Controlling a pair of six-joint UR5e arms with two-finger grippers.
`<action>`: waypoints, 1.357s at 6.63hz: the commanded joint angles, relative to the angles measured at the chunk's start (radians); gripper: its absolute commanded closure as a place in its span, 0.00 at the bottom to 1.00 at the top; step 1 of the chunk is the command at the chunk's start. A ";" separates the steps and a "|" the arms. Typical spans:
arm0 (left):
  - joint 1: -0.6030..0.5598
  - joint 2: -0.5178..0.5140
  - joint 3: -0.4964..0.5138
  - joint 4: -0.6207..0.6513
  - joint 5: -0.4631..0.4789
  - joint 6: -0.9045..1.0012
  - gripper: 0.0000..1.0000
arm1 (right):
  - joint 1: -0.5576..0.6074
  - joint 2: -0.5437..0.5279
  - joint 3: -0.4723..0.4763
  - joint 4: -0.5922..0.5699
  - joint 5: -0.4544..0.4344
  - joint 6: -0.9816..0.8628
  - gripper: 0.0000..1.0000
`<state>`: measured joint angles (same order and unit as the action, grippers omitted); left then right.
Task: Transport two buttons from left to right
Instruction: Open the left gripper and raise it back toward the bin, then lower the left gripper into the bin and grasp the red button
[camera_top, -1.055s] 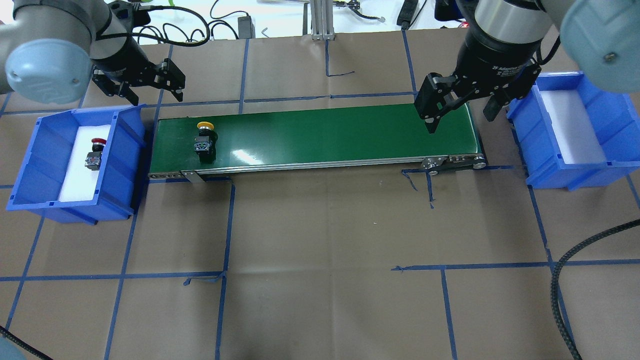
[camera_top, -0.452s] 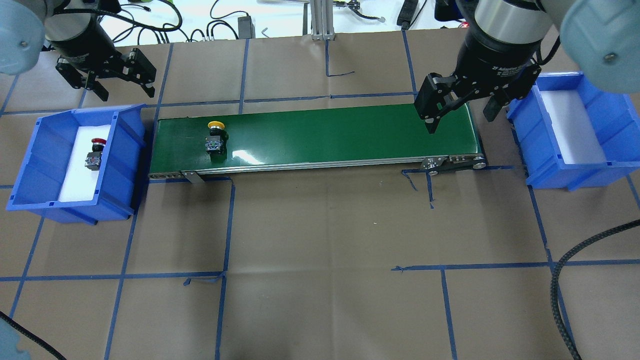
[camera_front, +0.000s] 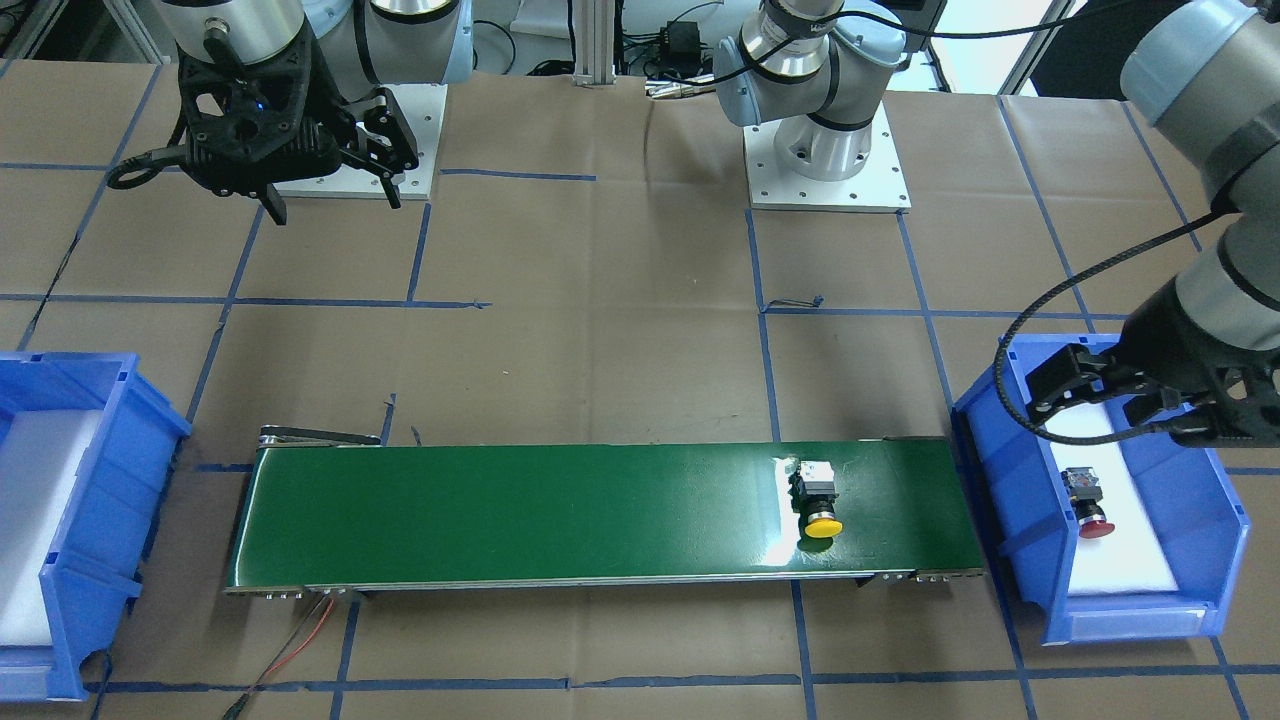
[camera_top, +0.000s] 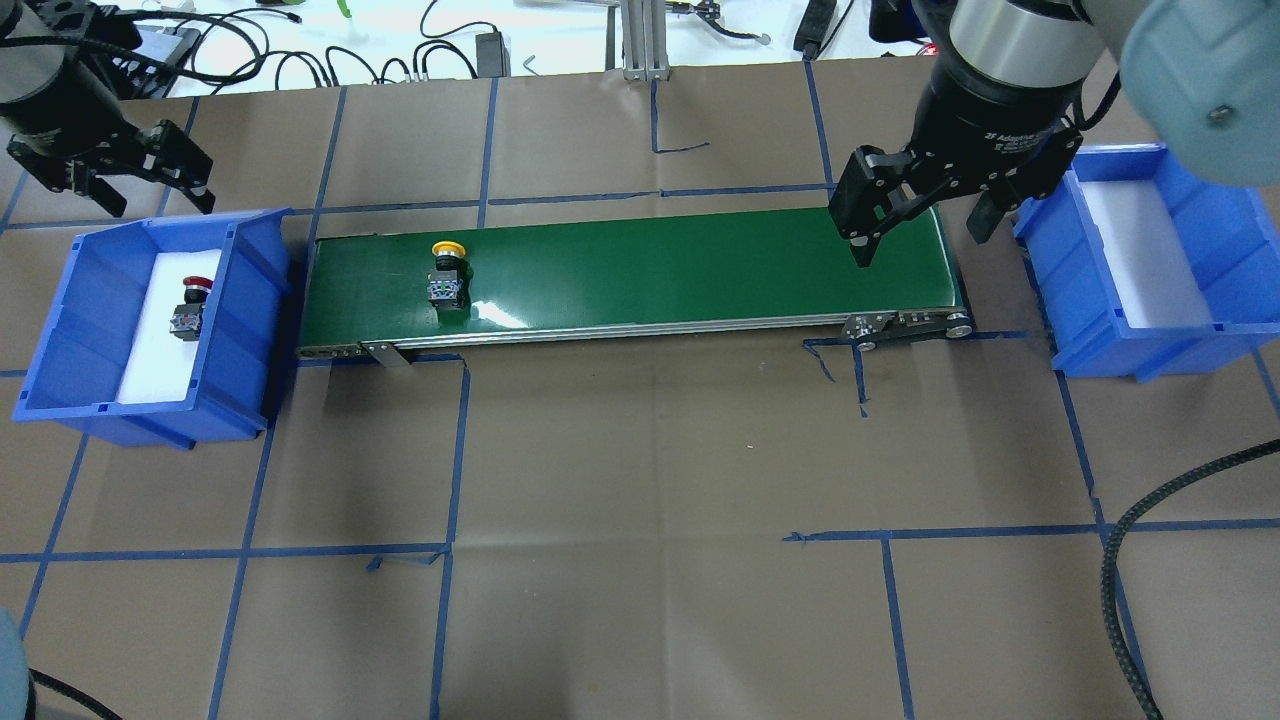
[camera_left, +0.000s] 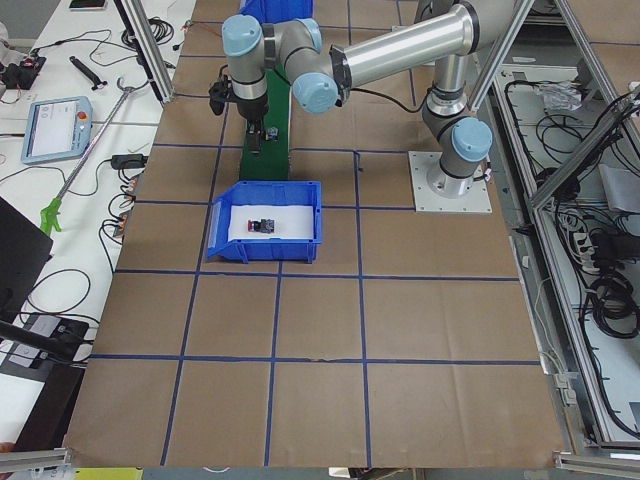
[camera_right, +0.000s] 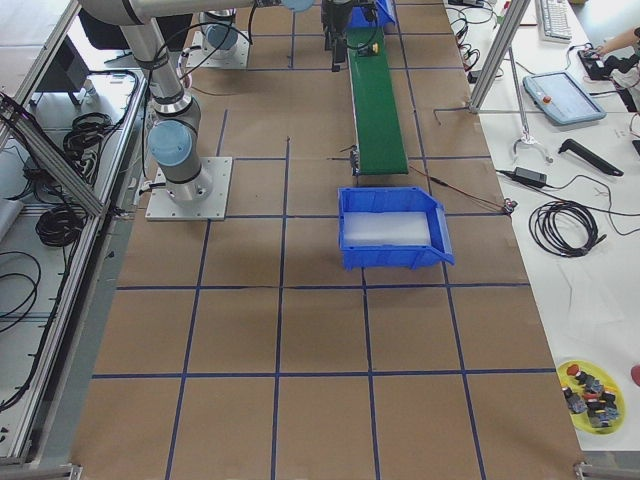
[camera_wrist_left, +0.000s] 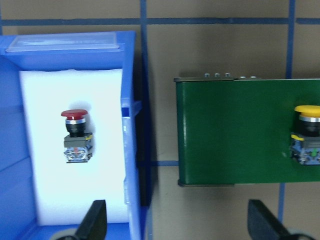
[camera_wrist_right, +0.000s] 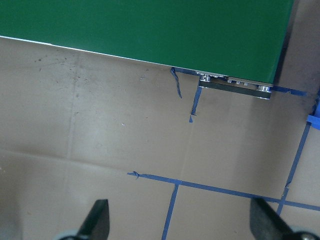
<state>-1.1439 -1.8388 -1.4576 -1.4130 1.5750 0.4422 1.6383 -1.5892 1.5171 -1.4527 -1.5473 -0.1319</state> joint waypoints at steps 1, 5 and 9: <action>0.096 -0.033 0.000 0.017 -0.001 0.105 0.00 | 0.000 0.000 0.000 0.000 0.000 0.000 0.00; 0.105 -0.141 -0.032 0.187 -0.003 0.133 0.00 | 0.000 0.000 0.000 0.000 0.000 0.000 0.00; 0.105 -0.241 -0.056 0.314 -0.012 0.135 0.01 | 0.000 0.000 0.000 0.000 0.000 0.000 0.00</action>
<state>-1.0378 -2.0594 -1.5001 -1.1373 1.5642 0.5767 1.6383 -1.5892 1.5171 -1.4527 -1.5478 -0.1319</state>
